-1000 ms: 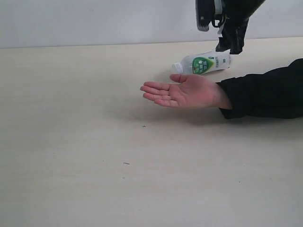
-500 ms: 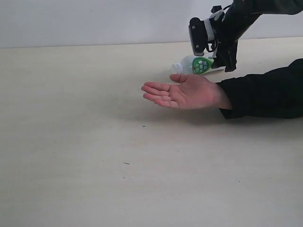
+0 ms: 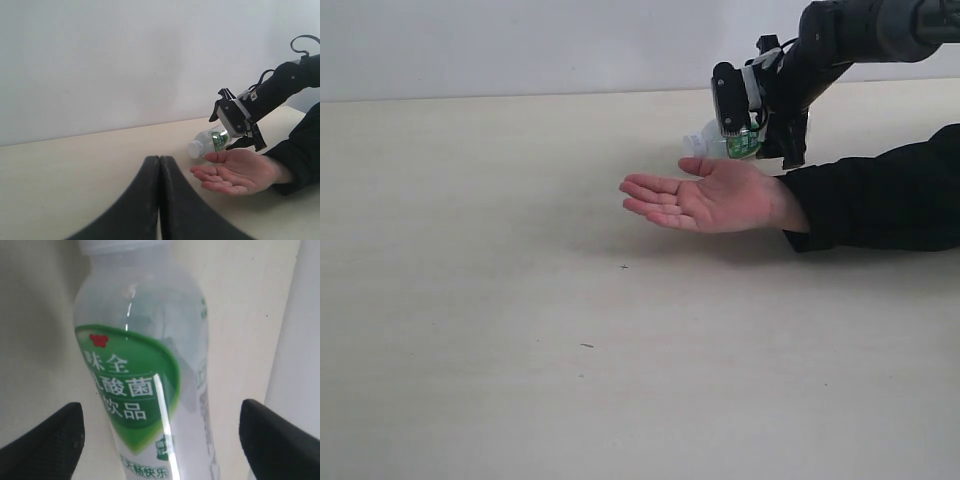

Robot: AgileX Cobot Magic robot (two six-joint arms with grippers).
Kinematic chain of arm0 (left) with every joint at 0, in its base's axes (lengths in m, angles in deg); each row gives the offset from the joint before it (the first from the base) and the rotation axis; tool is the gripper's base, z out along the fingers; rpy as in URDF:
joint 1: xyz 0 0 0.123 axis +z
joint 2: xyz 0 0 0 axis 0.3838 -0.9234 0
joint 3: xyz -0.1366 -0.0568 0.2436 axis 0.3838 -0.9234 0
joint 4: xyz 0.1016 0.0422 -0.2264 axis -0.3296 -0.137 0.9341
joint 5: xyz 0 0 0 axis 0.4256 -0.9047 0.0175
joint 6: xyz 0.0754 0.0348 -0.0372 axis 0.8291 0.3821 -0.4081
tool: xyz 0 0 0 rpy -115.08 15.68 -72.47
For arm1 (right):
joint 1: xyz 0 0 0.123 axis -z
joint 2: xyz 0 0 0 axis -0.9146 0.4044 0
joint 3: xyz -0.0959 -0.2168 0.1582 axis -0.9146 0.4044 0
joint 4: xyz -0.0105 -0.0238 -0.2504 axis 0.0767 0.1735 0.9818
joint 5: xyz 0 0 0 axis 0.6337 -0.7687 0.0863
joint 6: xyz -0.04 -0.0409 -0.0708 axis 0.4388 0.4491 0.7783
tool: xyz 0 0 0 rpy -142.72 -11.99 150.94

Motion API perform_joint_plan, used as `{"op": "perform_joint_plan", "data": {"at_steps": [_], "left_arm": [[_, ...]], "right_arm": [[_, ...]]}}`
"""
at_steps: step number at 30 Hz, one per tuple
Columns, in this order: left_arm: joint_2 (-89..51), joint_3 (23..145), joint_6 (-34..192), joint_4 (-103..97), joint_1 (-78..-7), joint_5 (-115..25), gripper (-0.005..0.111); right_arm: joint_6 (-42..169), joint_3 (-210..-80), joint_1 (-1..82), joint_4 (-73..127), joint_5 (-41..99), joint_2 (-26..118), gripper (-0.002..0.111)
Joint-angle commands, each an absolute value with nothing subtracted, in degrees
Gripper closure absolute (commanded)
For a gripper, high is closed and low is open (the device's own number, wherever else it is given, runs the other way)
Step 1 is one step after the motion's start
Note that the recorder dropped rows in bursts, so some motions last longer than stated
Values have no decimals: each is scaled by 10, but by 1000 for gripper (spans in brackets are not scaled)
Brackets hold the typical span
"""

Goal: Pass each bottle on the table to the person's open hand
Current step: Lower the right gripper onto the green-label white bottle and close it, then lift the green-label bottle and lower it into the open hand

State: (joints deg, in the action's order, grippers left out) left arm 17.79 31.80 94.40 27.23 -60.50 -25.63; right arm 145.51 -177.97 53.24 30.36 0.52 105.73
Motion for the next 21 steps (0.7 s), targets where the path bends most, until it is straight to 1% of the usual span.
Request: {"op": "perform_joint_plan", "data": {"at_steps": [1, 7, 10, 12, 15, 21], "left_arm": [[182, 314, 946, 273, -608, -260, 107], [182, 314, 946, 273, -608, -260, 107], [182, 314, 946, 273, -608, -261, 107], [182, 314, 946, 273, -608, -261, 107], [182, 314, 946, 273, -608, -261, 107], [182, 314, 946, 273, -608, -261, 107]], "right_arm": [[1456, -1786, 532, 307, 16, 1065, 29], [1451, -1786, 532, 306, 32, 1077, 29], [1450, -1786, 532, 305, 39, 1080, 33], [1450, -1786, 532, 305, 42, 1080, 42], [1450, -1786, 532, 305, 47, 1080, 59], [1452, -1786, 532, 305, 47, 1080, 101]]}}
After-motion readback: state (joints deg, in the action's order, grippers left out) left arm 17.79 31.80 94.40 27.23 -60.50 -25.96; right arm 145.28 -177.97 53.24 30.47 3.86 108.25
